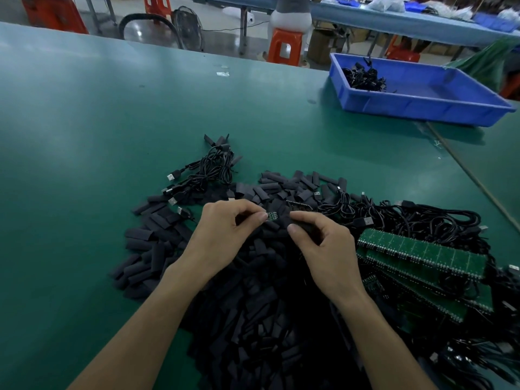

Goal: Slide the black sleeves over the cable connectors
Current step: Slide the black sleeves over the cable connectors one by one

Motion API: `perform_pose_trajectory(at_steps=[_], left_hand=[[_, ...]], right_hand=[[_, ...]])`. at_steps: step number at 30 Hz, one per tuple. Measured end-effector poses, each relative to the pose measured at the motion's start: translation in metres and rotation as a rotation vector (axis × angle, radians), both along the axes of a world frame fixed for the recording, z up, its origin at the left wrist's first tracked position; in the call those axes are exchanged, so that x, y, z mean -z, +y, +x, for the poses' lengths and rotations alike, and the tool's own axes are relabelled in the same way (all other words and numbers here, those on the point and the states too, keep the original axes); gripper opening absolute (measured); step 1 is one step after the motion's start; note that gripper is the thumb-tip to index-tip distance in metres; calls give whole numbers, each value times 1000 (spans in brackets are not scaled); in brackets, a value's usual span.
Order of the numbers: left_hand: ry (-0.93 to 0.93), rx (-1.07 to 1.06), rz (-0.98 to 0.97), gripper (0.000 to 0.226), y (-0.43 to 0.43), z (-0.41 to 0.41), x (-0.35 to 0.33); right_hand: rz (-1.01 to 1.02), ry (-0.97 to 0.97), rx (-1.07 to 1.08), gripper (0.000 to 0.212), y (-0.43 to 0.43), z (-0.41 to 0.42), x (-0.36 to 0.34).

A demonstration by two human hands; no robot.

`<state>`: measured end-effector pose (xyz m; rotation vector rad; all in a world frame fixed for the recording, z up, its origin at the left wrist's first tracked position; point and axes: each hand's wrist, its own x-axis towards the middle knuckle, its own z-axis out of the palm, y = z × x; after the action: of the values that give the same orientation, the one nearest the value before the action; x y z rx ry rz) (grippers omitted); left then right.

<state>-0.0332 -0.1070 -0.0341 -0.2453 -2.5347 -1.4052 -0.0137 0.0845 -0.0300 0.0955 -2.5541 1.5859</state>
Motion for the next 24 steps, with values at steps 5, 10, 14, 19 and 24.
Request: perform_pose_trajectory(at_steps=[5, 10, 14, 19, 24], left_hand=[[-30, 44, 21, 7, 0, -1, 1], [-34, 66, 43, 6, 0, -1, 0], [-35, 110, 51, 7, 1, -1, -1], [-24, 127, 64, 13, 0, -2, -1], [-20, 121, 93, 15, 0, -2, -2]], right_hand=[[-86, 11, -12, 27, 3, 0, 2], [-124, 44, -30, 29, 3, 1, -1], [-109, 65, -22, 30, 3, 1, -1], [-87, 83, 27, 26, 2, -1, 0], [-97, 75, 13, 25, 4, -1, -1]])
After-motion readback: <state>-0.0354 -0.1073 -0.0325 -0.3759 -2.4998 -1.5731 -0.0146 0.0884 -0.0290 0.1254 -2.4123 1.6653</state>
